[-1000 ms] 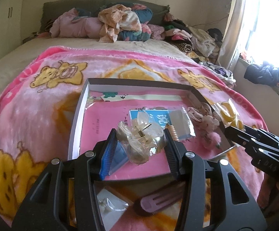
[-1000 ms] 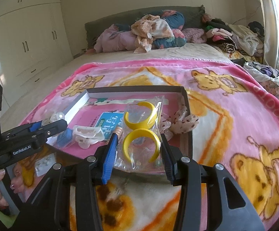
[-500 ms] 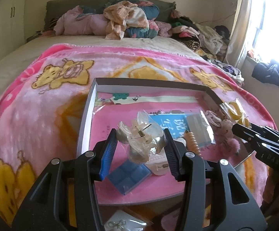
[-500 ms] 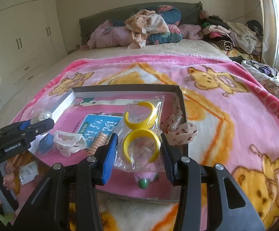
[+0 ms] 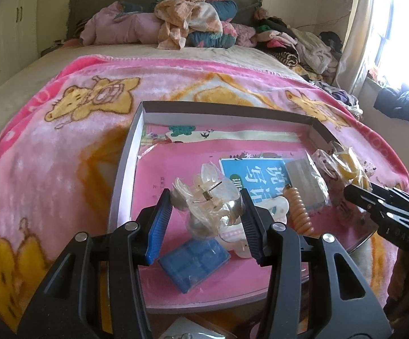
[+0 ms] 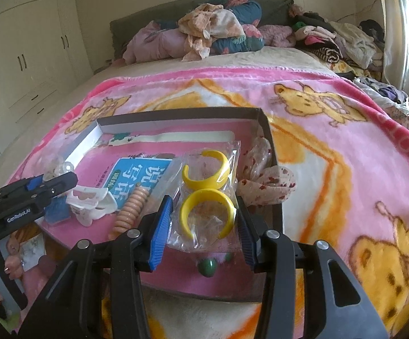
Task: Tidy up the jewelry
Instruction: 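Drop the pearl bag into the box with the left tool while the right tool drops the rings bag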
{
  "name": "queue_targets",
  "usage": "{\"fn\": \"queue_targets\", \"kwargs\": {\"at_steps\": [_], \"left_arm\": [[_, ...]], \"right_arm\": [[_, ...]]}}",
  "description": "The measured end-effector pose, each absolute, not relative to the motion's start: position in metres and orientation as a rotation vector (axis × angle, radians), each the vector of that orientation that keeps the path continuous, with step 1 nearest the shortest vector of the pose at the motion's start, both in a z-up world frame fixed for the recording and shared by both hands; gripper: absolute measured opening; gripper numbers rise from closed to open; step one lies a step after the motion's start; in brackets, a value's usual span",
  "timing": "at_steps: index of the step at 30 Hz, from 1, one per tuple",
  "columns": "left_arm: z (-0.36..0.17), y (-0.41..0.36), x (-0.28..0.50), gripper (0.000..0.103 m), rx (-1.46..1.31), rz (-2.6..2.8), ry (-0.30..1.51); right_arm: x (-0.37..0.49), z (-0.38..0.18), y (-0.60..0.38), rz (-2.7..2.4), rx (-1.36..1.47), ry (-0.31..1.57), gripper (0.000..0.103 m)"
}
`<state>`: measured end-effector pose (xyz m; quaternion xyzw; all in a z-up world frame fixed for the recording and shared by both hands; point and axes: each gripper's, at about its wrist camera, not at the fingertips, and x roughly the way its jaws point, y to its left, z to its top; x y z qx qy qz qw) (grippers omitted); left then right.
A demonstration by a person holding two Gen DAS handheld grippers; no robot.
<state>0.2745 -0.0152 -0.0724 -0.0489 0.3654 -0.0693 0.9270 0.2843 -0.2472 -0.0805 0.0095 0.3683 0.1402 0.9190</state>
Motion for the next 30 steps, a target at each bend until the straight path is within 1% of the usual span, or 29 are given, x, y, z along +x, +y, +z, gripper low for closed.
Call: {"fn": "queue_targets", "kwargs": {"at_steps": [11, 15, 19, 21, 25, 30], "left_arm": [[-0.074, -0.016, 0.274, 0.039, -0.101, -0.143, 0.752], [-0.073, -0.016, 0.274, 0.039, -0.1, -0.143, 0.752], [-0.073, -0.016, 0.274, 0.039, -0.101, -0.143, 0.752], [-0.073, -0.016, 0.274, 0.039, -0.099, -0.143, 0.753], [-0.074, -0.017, 0.274, 0.039, -0.1, -0.143, 0.753], [-0.074, -0.016, 0.273, 0.041, -0.095, -0.137, 0.748]], "right_arm": [[0.279, -0.083, -0.248, 0.291, 0.023, 0.756, 0.046], [0.277, -0.082, -0.248, 0.29, 0.029, 0.756, 0.051], [0.271, -0.079, -0.251, 0.288, 0.038, 0.747, 0.052], [0.268, -0.077, -0.252, 0.286, 0.045, 0.74, 0.057], [0.263, -0.073, -0.252, 0.291, 0.038, 0.728, 0.057], [0.256, -0.069, -0.252, 0.291, 0.023, 0.713, 0.062]]}}
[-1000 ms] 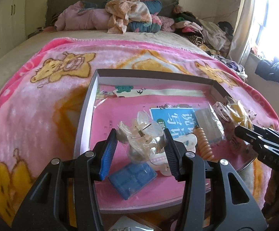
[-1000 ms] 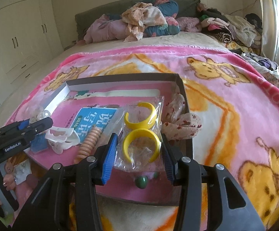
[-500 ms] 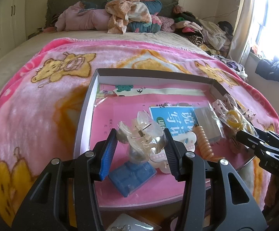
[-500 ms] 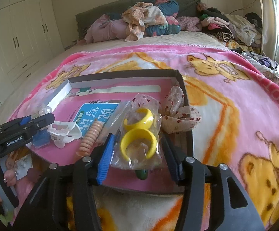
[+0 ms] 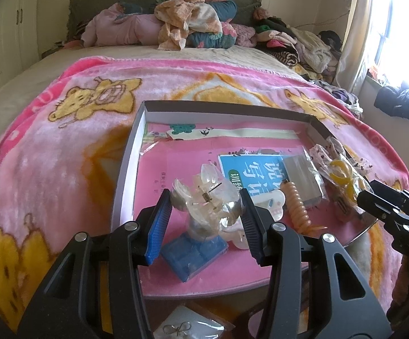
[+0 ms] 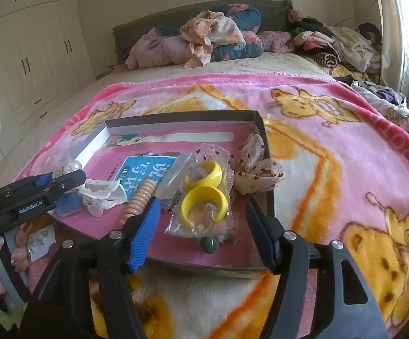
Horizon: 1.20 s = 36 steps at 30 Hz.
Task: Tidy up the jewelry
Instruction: 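Drop the pearl bag into the box with the left tool while the right tool drops the rings bag, then move the left tool to the white earring card while the right tool approaches the maroon hair clip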
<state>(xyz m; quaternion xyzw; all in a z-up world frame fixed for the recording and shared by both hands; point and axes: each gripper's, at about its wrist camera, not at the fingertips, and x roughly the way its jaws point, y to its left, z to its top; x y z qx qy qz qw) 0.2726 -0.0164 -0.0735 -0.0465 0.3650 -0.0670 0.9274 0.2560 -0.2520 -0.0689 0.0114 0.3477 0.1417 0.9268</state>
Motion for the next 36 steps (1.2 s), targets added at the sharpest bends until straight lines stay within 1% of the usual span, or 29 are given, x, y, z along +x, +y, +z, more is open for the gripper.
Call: {"fn": "queue_targets", "kwargs": {"at_steps": [1, 3, 6, 10, 14, 16, 17, 18, 21, 36], "left_arm": [[-0.072, -0.016, 0.271, 0.042, -0.095, -0.136, 0.745], [-0.07, -0.015, 0.269, 0.053, -0.096, -0.134, 0.735], [-0.064, -0.012, 0.262, 0.059, -0.096, -0.13, 0.72], [-0.055, -0.01, 0.254, 0.066, -0.095, -0.126, 0.702], [-0.048, -0.008, 0.245, 0.076, -0.097, -0.125, 0.682], [-0.045, -0.008, 0.24, 0.079, -0.097, -0.125, 0.673], [-0.042, -0.009, 0.238, 0.083, -0.097, -0.125, 0.669], [-0.041, -0.009, 0.236, 0.086, -0.097, -0.125, 0.664], [-0.035, -0.008, 0.227, 0.09, -0.098, -0.122, 0.645], [-0.023, 0.005, 0.186, 0.091, -0.104, -0.099, 0.595]], "right_arm": [[0.255, -0.068, -0.253, 0.29, 0.024, 0.711, 0.063], [0.251, -0.066, -0.254, 0.288, 0.027, 0.704, 0.067], [0.247, -0.062, -0.255, 0.284, 0.027, 0.69, 0.071], [0.239, -0.056, -0.257, 0.279, 0.028, 0.665, 0.077], [0.231, -0.049, -0.259, 0.276, 0.034, 0.647, 0.08], [0.227, -0.046, -0.26, 0.272, 0.036, 0.636, 0.084], [0.224, -0.043, -0.261, 0.27, 0.037, 0.627, 0.085], [0.222, -0.042, -0.262, 0.27, 0.038, 0.622, 0.086], [0.215, -0.037, -0.263, 0.271, 0.043, 0.61, 0.086], [0.176, -0.025, -0.249, 0.311, 0.011, 0.579, 0.086]]}}
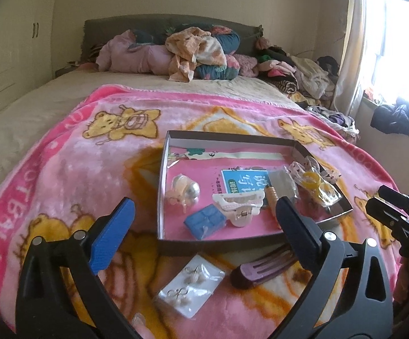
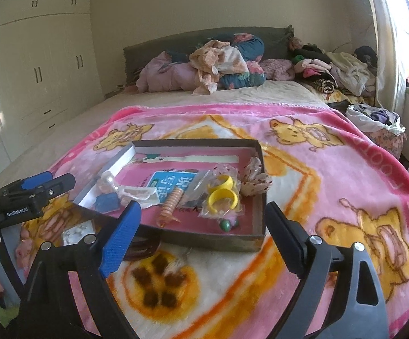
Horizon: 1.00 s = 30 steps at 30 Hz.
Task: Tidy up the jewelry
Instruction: 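Move the left tool to the white earring card while the right tool approaches the maroon hair clip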
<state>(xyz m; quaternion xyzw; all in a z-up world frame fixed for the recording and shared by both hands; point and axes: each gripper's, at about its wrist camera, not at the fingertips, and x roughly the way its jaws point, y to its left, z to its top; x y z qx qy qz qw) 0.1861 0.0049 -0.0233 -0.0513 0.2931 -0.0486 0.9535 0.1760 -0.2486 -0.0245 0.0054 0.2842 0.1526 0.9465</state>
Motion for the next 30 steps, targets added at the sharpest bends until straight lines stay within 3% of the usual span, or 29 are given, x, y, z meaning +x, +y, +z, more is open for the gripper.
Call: {"fn": "queue_targets", "kwargs": {"at_steps": [22, 30], "left_arm": [[-0.046, 0.028, 0.15, 0.091, -0.057, -0.102, 0.621], [-0.068, 0.03, 0.149, 0.091, -0.003, -0.129, 0.654]], "right_arm": [[0.159, -0.05, -0.2, 0.387, -0.048, 0.628, 0.086], [0.18, -0.078, -0.187, 0.405, -0.006, 0.729, 0.073]]}}
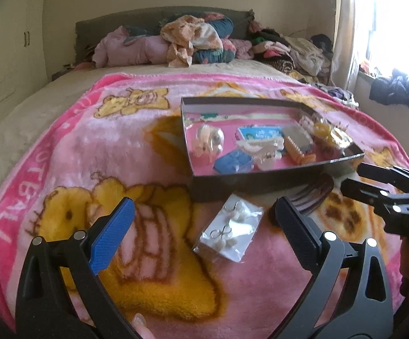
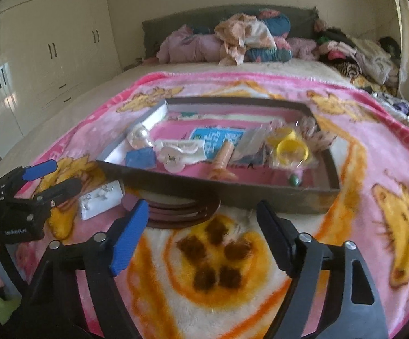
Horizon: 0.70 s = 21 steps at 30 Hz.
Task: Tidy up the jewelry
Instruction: 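Move the left tool to the white earring card while the right tool approaches the maroon hair clip, then grasp the white earring card with the left tool while the right tool grasps the maroon clip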
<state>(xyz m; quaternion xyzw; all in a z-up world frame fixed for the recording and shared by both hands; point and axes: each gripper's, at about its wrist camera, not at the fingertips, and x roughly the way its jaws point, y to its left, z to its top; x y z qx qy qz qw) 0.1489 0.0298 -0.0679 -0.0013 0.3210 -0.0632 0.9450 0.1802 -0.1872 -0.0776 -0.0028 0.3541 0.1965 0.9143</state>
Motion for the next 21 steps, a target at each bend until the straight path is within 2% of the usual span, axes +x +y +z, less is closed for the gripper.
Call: {"fn": "queue_targets", "kwargs": {"at_steps": [7, 11, 14, 16, 18, 20, 21], "left_arm": [[-0.087, 0.025, 0.157, 0.09, 0.032, -0.168, 0.701], [-0.094, 0.022, 0.164, 0.082, 0.034, -0.193, 0.728], [-0.099, 0.02, 0.167, 0.065, 0.037, -0.203, 0.752], [-0.102, 0.018, 0.168, 0.061, 0.032, -0.211, 0.763], [-0.102, 0.015, 0.167, 0.049, 0.04, -0.222, 0.765], [-0.103, 0.011, 0.167, 0.028, 0.056, -0.233, 0.768], [-0.103, 0.008, 0.165, 0.023, 0.064, -0.245, 0.769]], "right_arm": [[0.195, -0.097, -0.174, 0.412, -0.016, 0.783, 0.065], [0.203, -0.103, -0.17, 0.426, 0.014, 0.813, 0.056], [0.205, -0.105, -0.17, 0.437, 0.039, 0.824, 0.044], [0.206, -0.104, -0.171, 0.441, 0.055, 0.824, 0.038], [0.206, -0.103, -0.174, 0.449, 0.077, 0.82, 0.027], [0.204, -0.099, -0.177, 0.459, 0.1, 0.811, 0.022], [0.203, -0.097, -0.178, 0.464, 0.105, 0.804, 0.02]]}}
